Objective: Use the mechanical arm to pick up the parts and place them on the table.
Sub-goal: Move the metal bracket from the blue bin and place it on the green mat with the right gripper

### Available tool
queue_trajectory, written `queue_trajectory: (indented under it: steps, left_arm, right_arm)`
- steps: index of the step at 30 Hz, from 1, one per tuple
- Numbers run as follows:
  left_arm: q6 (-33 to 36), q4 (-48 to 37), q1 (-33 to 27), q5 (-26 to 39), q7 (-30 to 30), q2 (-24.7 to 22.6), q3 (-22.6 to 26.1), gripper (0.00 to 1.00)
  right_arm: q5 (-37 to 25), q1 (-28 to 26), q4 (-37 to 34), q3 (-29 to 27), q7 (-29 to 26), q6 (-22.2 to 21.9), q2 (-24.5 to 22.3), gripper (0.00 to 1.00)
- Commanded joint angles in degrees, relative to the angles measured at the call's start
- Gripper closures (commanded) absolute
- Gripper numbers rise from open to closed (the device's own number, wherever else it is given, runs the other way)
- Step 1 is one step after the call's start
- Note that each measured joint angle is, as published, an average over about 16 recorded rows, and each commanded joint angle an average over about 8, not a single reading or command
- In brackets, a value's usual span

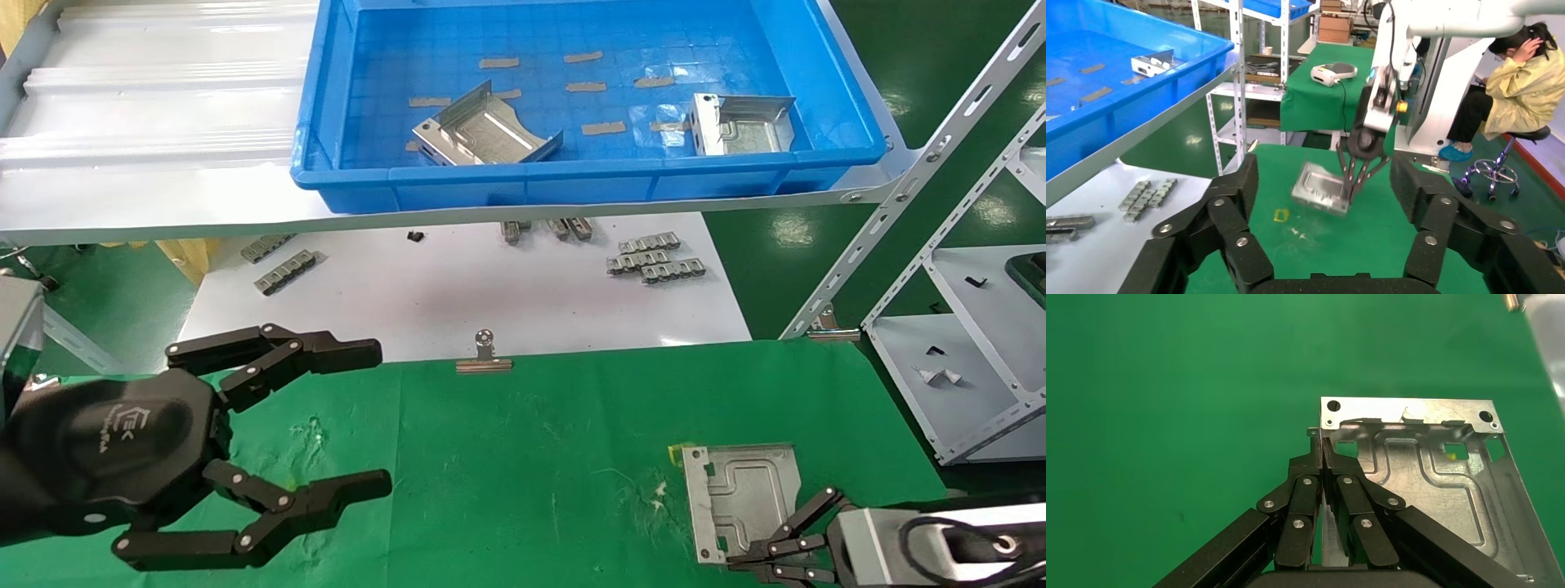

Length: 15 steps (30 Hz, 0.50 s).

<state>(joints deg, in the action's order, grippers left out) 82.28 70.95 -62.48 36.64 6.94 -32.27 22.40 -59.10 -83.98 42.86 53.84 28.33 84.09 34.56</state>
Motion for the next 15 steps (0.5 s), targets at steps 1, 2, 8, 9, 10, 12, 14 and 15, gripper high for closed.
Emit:
queue_trajectory:
  steps: [1,2,8,9,10,12,14,15]
  left_arm:
    - [0.00,0.00,0.00,0.00,0.00,0.00,0.00,0.00]
    - [0.00,0.00,0.00,0.00,0.00,0.00,0.00,0.00]
    - [0.00,0.00,0.00,0.00,0.00,0.00,0.00,0.00]
    - [0.00,0.00,0.00,0.00,0.00,0.00,0.00,0.00]
    - [0.00,0.00,0.00,0.00,0.00,0.00,0.00,0.00]
    - [0.00,0.00,0.00,0.00,0.00,0.00,0.00,0.00]
    - [0.00,0.00,0.00,0.00,0.00,0.00,0.00,0.00]
    - [0.00,0.00,0.00,0.00,0.00,0.00,0.00,0.00]
  right_arm:
    - [-1.15,1.68,-2.40,0.39,3.68,-1.90,0.96,1.00]
    - [-1.30,1.82,-3.69,0.31,5.28,-2.40,1.63,1.00]
    - [-2.05,0.79,-11.46,0.22,12.57,-2.32,5.94,1.00]
    - [-2.32,0.34,-12.71,0.33,13.42,-1.95,6.67,1.00]
    - [-2.63,-0.19,-14.03,0.46,14.26,-1.59,7.43,1.00]
    - [-3.36,-1.24,-16.63,0.81,15.76,-0.95,8.88,1.00]
    - [-4.21,-2.27,-19.20,1.21,17.23,-0.46,10.30,1.00]
    - [-4.55,-2.69,-20.42,1.38,17.91,-0.28,10.96,1.00]
